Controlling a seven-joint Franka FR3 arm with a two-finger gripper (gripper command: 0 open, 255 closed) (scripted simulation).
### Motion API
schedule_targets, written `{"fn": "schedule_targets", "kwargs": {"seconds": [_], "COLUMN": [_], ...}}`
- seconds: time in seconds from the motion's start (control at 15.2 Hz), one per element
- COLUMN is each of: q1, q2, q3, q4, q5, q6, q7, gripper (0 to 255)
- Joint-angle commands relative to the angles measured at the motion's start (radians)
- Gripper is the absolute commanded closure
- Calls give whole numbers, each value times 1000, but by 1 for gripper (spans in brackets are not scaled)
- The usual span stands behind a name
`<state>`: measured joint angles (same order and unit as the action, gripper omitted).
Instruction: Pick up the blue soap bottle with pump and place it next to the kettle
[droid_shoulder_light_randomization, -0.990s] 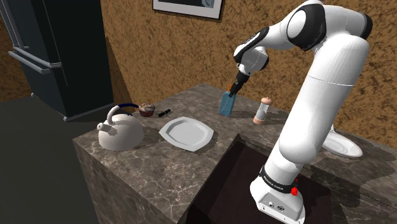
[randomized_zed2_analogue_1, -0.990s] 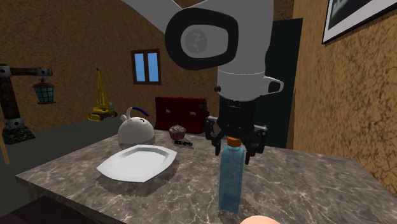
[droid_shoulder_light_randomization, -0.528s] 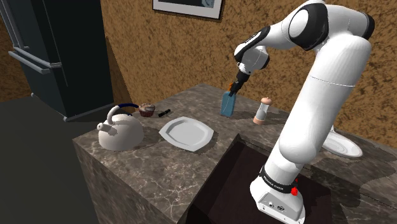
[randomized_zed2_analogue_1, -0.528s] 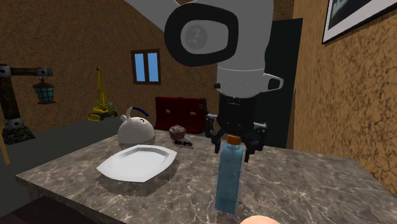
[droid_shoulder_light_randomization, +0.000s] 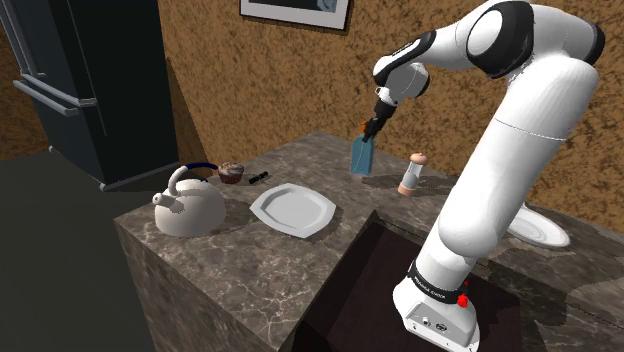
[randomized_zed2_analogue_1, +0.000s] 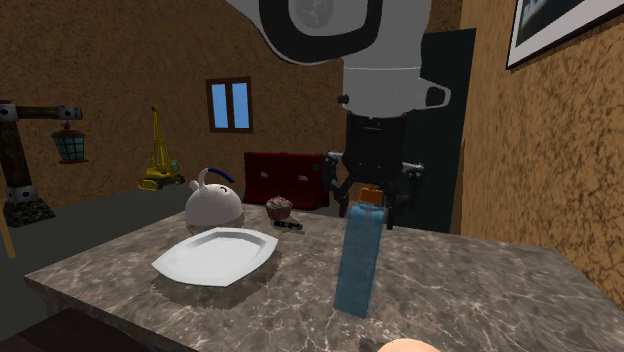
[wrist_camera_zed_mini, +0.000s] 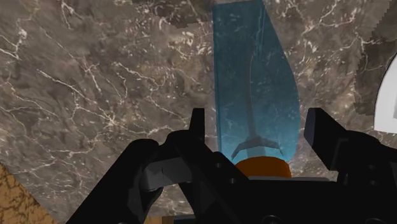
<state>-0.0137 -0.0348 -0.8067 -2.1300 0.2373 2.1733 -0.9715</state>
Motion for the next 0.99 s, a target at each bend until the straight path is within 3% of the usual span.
{"fn": "schedule_targets", "kwargs": {"seconds": [0.0, 0.92], "q1": [0, -1], "q2": [-16, -85], "q3": [3, 21], "q4": [11, 145], "q5": [-18, -91], "q6": [-20, -191], "q7": [16, 96], "gripper": [255, 255]}}
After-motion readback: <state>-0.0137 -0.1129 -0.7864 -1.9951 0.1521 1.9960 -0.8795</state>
